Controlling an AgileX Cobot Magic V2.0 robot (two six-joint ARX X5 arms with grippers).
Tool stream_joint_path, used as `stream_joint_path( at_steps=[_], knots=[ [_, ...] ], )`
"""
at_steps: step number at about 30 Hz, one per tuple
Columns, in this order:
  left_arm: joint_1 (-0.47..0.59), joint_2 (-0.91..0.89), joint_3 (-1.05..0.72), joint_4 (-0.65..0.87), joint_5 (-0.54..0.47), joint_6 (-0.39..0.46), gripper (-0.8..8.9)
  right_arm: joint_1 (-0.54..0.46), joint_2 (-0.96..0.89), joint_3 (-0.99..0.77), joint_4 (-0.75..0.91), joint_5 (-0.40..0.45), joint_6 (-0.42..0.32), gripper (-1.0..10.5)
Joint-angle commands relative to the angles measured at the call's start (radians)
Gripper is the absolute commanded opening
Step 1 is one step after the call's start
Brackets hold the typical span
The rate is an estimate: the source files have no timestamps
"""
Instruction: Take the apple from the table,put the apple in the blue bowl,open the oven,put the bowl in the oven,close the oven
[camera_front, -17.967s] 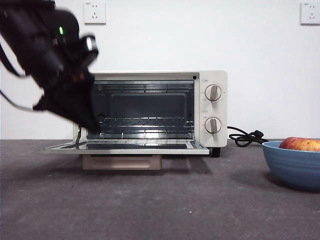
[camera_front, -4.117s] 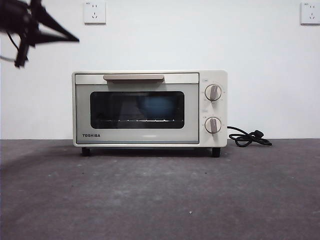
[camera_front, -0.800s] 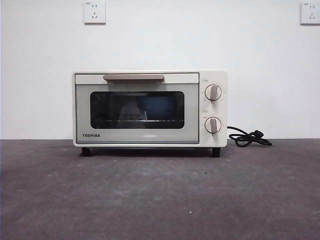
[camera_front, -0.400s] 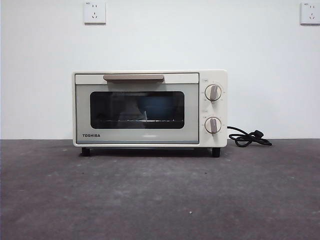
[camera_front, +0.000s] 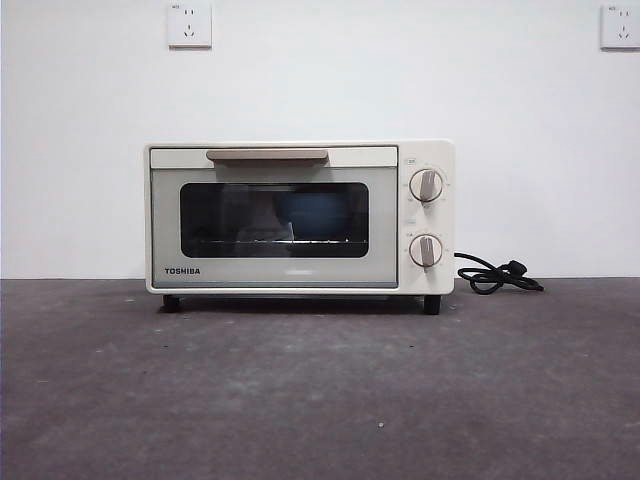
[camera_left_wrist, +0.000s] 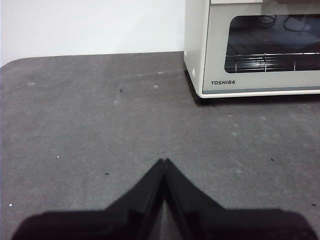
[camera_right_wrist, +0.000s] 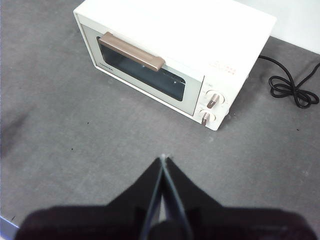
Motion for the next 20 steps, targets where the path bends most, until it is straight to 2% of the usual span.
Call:
stream_joint_path(
  at_steps=[1, 6, 20],
  knots=[
    [0.000, -0.002, -0.010, 0.005, -0.004, 0.011, -0.04, -0.001, 0.004, -0.005, -0.023, 0.004, 0.007, 0.0],
    [0.000, -0.002, -0.010, 0.005, -0.010, 0.073, -0.04, -0.001, 0.004, -0.005, -0.023, 0.004, 0.007, 0.0],
    [0.000, 0.000, -0.010, 0.013, 0.008, 0.074, -0.04, -0.001, 0.004, -0.005, -0.022, 0.004, 0.007, 0.0]
  ],
)
